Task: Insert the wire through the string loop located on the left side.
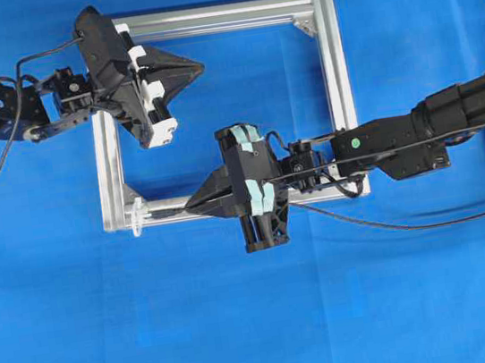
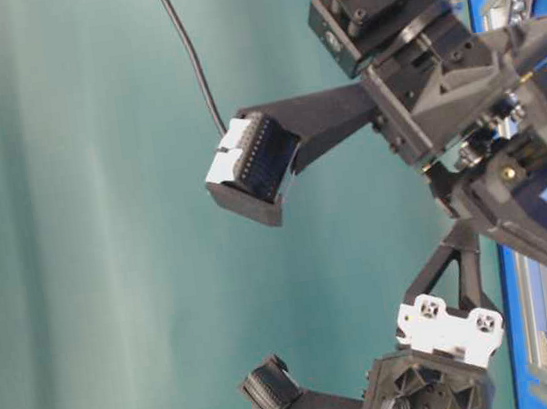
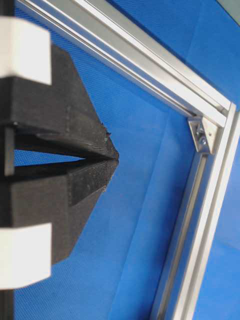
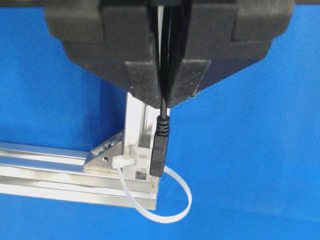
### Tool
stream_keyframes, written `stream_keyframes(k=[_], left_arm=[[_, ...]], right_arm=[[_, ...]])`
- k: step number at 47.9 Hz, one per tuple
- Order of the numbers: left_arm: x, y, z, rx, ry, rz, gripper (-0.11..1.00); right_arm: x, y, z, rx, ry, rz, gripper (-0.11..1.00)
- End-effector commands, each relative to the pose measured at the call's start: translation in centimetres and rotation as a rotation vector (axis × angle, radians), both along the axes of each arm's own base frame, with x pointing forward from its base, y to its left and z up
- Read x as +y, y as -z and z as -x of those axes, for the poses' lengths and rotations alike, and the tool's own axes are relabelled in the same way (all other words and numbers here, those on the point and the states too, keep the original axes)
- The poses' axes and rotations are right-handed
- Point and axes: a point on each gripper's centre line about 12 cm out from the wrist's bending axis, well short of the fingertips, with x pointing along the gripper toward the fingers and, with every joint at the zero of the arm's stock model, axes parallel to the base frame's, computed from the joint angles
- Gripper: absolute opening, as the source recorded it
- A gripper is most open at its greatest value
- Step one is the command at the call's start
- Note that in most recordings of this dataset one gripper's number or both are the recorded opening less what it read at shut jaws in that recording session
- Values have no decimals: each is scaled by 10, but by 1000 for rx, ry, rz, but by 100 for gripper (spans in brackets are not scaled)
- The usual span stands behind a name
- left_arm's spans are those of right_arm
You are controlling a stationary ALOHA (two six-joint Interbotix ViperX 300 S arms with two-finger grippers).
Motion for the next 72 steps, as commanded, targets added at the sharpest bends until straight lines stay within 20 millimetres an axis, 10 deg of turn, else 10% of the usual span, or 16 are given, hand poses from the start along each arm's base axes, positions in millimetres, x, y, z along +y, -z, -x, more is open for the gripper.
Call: stream_keyframes(k=[1,72], left_arm=[[0,-13,-1,-37,2,-12,0],[0,-12,-1,-35,1,-10,0]], right_arm=[[0,-13,-5,-36,4,-6,0],[0,-14,-11,-44,5,-8,0]])
